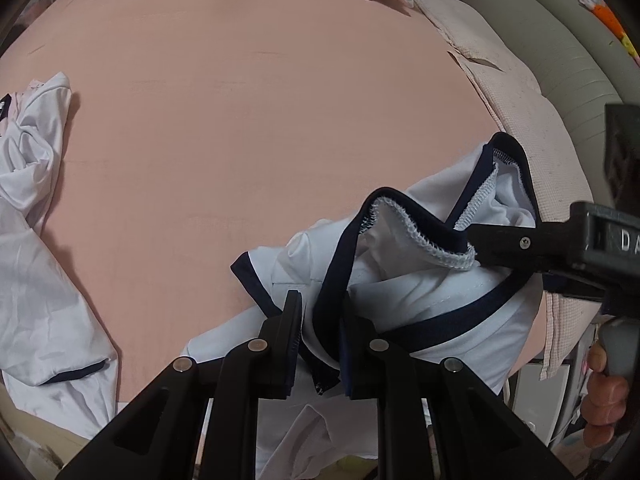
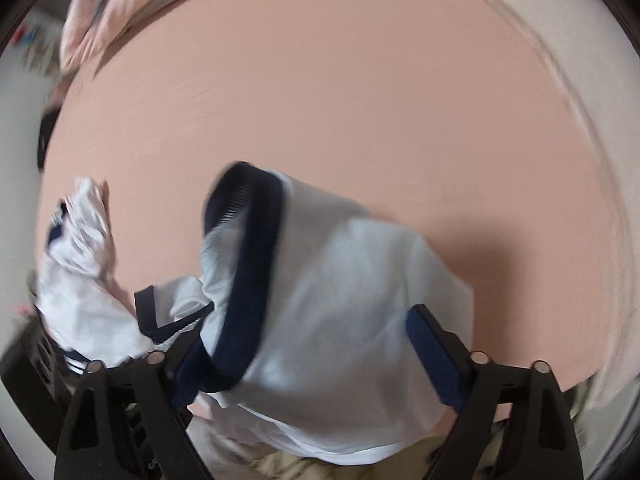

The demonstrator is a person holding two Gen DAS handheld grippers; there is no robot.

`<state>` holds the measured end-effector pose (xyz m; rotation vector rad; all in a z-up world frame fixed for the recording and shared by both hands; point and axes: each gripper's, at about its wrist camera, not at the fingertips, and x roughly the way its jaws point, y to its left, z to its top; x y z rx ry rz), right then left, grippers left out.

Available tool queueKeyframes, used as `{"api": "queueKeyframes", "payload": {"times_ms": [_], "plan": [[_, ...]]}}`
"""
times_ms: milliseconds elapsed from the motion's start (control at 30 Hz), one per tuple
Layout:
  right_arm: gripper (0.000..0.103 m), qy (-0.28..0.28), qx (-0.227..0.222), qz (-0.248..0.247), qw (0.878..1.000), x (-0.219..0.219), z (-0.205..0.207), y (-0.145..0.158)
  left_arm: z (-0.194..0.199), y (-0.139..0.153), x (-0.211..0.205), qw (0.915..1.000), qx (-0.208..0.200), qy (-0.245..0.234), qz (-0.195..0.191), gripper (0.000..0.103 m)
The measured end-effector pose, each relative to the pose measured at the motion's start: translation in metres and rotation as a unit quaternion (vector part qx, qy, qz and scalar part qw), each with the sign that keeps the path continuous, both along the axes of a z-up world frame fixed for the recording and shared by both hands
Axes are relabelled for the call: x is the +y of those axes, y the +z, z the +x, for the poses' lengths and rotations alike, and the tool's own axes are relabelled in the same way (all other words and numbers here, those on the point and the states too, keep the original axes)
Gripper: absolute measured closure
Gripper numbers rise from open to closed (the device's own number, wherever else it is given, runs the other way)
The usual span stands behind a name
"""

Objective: Fold clothes

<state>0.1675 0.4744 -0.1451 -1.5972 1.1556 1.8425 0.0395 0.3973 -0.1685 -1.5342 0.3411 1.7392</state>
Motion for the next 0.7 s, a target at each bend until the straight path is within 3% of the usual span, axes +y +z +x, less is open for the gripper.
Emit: {"api": "queueKeyframes", "payload": {"times_ms": [133,300,400,567,700], "plan": [[0.028,-0.020,0.006,-0.026,0.999,0.007,0.010,-0.004,-0.001,0.002,-0.001,1.0000,0.002,-0.003,-0.001,0.089],[0.030,-0.025,-0.035,-0.037,0.998,0.000,0.007,0.000,-0.002,0.006,-0.002,0.9999,0.002,-0.002,-0.012,0.089],[0.030,0.018,-0.065,-0.009,0.998,-0.011,-0.007,0.005,-0.004,0.005,-0.002,0.9998,0.002,-0.001,-0.018,0.089],[0.030,0.045,-0.121,-0.018,0.991,-0.021,-0.017,-0.004,-0.007,0.005,-0.006,0.9999,-0.001,0.002,-0.016,0.089],[0.030,0.062,-0.125,0.010,0.990,-0.024,-0.020,-0.002,-0.008,0.007,-0.011,0.9999,-0.002,0.003,-0.013,0.089]]}}
